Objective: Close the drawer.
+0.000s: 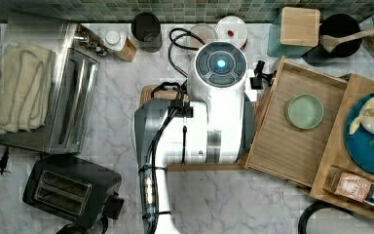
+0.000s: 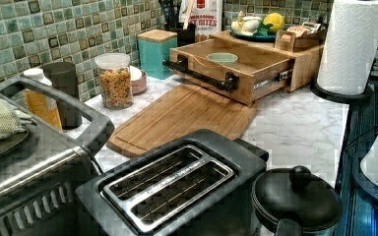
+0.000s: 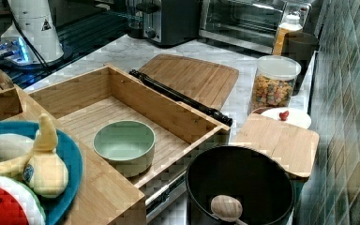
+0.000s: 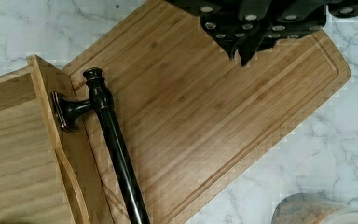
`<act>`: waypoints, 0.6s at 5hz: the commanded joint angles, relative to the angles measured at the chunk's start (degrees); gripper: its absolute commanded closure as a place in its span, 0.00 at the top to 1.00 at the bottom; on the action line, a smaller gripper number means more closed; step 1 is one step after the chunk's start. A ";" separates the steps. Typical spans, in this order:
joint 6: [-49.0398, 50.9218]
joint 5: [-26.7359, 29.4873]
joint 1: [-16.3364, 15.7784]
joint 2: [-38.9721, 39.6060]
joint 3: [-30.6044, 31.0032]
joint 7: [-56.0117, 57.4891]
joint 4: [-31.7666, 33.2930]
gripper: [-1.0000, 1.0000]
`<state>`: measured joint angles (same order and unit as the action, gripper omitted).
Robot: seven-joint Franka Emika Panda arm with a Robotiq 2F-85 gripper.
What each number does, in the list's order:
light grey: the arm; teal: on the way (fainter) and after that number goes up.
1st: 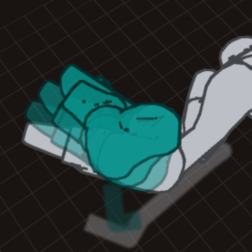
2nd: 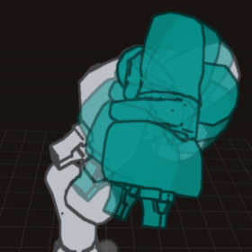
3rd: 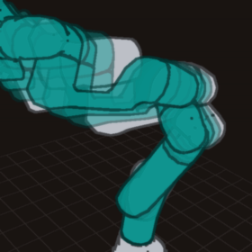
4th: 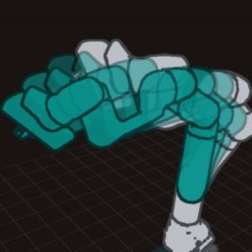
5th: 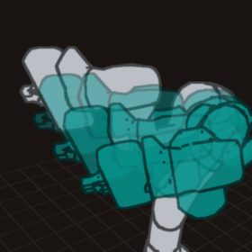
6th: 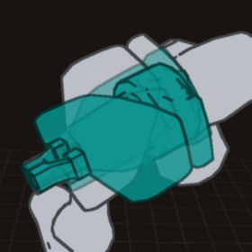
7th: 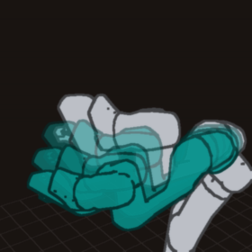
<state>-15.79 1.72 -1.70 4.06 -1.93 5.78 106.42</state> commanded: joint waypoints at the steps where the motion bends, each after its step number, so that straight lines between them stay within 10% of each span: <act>1: -0.01 0.73 0.04 0.01 -0.02 0.00 0.52 0.00; 3: -1.38 -3.14 0.42 4.61 -0.63 3.80 -1.04 0.00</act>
<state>-17.39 1.19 -1.78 5.65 -1.51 6.29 107.49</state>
